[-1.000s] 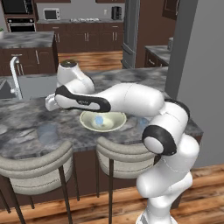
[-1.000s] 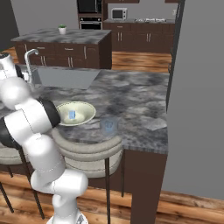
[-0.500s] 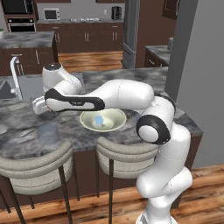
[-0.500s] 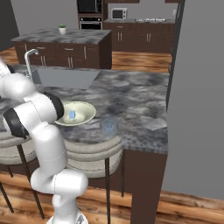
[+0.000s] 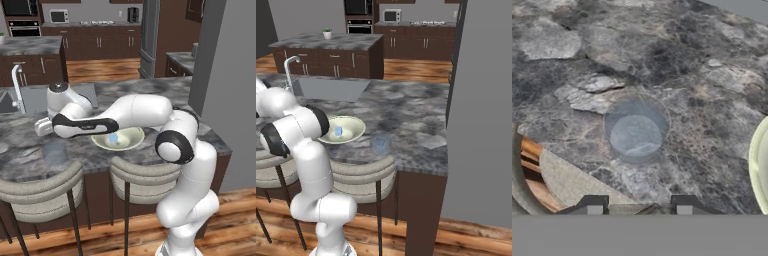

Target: There are four ice cubes in the ice bowl. Place two ice cubes in each glass of water.

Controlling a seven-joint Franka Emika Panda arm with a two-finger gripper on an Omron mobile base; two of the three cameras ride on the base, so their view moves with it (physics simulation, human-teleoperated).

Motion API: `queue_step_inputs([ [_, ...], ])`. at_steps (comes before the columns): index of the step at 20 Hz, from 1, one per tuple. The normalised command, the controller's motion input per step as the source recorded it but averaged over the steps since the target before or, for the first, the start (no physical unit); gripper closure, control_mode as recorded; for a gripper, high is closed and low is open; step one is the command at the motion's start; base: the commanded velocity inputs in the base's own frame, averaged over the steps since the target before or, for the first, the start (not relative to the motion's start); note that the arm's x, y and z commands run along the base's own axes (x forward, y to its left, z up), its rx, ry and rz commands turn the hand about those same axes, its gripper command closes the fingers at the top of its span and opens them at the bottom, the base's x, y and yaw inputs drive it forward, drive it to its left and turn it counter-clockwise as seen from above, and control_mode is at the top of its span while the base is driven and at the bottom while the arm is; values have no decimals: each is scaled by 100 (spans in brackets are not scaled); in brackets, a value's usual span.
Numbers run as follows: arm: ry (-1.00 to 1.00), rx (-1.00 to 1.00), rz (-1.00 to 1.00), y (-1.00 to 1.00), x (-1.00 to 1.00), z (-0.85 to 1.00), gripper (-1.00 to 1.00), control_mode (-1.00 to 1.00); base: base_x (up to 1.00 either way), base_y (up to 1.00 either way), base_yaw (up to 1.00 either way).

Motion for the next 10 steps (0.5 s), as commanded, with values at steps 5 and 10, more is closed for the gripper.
queue_step_inputs([
  [5,-4,11,-1,12,34,-12,100,-100,0,0,0],
  [10,-1,3,0,17,31,-28,100,-100,0,0,0],
])
